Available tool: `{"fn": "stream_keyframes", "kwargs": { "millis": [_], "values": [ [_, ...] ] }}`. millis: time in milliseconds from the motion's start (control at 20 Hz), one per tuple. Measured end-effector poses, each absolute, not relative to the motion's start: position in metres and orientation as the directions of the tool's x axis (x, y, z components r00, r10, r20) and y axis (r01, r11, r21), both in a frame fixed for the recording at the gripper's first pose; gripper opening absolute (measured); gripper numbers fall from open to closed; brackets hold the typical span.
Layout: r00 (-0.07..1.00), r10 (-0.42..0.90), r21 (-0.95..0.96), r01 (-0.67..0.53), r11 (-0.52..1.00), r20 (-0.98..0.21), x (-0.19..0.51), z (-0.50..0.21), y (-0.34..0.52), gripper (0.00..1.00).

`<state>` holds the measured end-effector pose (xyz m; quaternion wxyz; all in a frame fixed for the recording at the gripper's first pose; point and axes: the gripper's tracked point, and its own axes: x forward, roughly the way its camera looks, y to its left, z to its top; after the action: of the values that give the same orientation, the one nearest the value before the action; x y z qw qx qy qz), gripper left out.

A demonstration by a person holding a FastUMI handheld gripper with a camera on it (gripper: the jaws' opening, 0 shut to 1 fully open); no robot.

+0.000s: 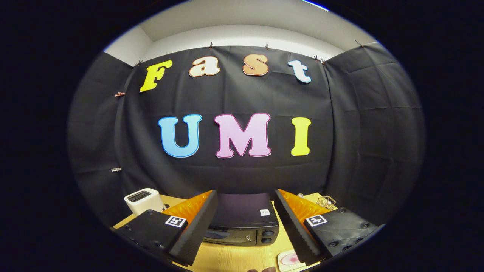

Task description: Open the toaster oven, put the food inside, and close the toaster oven door.

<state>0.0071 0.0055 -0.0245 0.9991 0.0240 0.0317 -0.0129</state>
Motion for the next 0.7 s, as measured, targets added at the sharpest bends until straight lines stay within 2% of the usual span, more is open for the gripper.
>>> {"fn": "stream_keyframes", "kwargs": {
  "millis": [700],
  "values": [
    [0.996, 0.004, 0.043, 0.000, 0.999, -0.089, 0.029, -0.049, 0.052, 0.99]
  ]
}}
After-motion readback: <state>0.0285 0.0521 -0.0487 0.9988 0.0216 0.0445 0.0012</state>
